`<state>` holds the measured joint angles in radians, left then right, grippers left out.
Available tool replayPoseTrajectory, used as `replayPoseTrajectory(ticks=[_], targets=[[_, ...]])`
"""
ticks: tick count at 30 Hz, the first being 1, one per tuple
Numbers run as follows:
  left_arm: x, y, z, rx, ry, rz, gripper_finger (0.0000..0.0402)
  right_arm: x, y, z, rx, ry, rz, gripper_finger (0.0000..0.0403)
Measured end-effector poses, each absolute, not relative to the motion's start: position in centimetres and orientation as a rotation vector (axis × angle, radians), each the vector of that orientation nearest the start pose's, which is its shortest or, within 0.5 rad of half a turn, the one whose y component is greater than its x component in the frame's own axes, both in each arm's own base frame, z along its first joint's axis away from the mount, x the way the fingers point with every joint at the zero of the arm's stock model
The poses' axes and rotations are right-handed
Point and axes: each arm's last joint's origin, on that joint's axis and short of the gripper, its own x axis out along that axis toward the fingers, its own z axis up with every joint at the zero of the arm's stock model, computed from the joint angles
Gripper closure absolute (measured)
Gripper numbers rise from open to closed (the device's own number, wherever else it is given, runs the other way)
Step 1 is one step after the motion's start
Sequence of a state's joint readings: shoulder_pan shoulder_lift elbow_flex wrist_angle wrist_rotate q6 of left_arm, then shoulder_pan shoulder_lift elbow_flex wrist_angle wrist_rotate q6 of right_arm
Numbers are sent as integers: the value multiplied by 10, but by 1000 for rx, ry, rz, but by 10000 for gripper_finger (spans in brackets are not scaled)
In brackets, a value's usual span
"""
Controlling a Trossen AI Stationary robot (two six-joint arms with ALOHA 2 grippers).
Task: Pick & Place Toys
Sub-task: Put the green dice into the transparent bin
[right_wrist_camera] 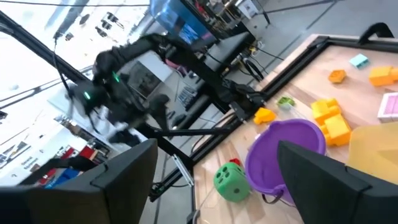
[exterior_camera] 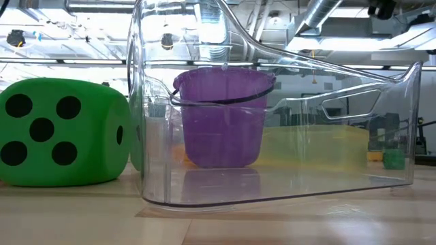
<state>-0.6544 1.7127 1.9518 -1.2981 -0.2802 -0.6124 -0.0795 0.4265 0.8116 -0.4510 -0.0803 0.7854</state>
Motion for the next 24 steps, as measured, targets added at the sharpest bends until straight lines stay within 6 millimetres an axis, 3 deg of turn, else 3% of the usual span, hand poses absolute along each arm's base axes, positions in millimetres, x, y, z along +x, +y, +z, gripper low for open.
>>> replayPoseTrajectory(ticks=[9,18,24], targets=[[275,-215,363,44,1132,-7,6,73,-4,355,756,39,-15,82],[289,-209,349,1,1207,2,2,73,-4,355,746,39,-16,82],[289,-208,314,-35,1313,-24,2,73,-4,355,736,39,-16,82]])
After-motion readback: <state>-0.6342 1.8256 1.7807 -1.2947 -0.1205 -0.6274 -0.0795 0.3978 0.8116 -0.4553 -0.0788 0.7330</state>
